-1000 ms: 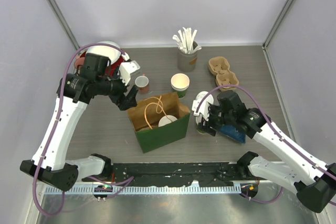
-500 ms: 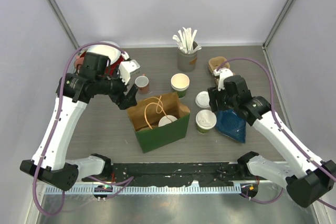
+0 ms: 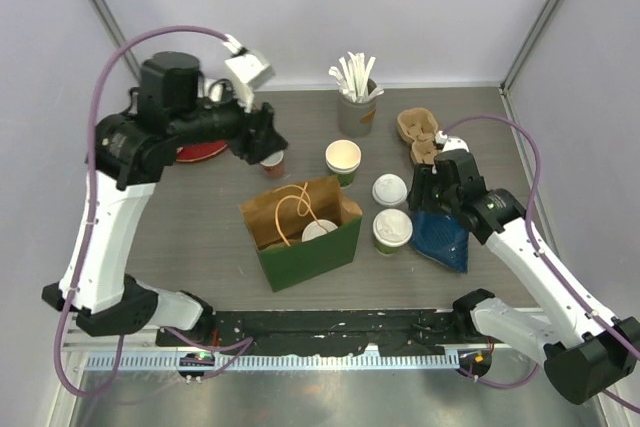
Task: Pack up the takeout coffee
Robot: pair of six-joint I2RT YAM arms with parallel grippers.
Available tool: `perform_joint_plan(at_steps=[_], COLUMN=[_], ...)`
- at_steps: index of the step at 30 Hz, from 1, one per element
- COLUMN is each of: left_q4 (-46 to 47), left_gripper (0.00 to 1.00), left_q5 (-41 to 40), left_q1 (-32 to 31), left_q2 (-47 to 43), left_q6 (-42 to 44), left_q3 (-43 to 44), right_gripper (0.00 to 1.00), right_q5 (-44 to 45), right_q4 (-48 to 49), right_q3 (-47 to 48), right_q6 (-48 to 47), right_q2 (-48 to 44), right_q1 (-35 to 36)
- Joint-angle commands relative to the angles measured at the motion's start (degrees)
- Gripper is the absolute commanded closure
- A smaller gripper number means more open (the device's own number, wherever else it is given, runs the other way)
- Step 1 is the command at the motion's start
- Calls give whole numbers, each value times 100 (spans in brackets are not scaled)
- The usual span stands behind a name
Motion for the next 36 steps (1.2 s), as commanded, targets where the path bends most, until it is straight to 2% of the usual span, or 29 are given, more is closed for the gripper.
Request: perform_joint_plan(at_steps=[1,2,3,5,6,8,11,15,19,24,27,30,36], left_q4=[218,227,218,236,236,288,612,1114,1526,1888,1993,2151,2344], left_gripper=[40,41,41,42,42,40,39,39,39,46,52,55,54], left_q5=[-68,-217,-497,-553,-553,-570,-597,-719,-1308,-2169,-2389,-2522,-2724], left_q1=[-1276,-1522,-2038,-2524,-3066,-3552,-4055,-4188,-4179,-3767,-3503,-3414,-3231], left_q2=[558,898,1067,1593,1779,2078,2649,3300,3836,3890,3934,3890,3732], left_q6=[-364,-365,-373,-504,-540,-602,-1136,-2094,-2455,-3308,-3388,-3292,-3133], left_q3=[303,469,575,969,1128,1558,1736,1736,1579,753,454,102,-442], right_gripper=[44,44,45,44,44,44,44,44,44,45,52,56,50], right_q5=[-134,-143,-152,-144,-135,-126,-117,-21,-354,-784,-1634,-2023,-2859], right_q4=[128,128,128,120,111,58,-47,-91,-56,-56,-21,84,339], right_q3=[-194,-221,-273,-335,-405,-475,-607,-774,-783,-968,-1038,-1056,-1372], right_q6=[443,504,618,759,847,917,962,918,821,689,663,838,927], right_q2=[-289,-342,-412,-641,-720,-852,-853,-896,-923,-1010,-1063,-1186,-1353], right_q1=[-232,-249,-258,-293,-302,-320,-364,-679,-1128,-1855,-2190,-2218,-2218])
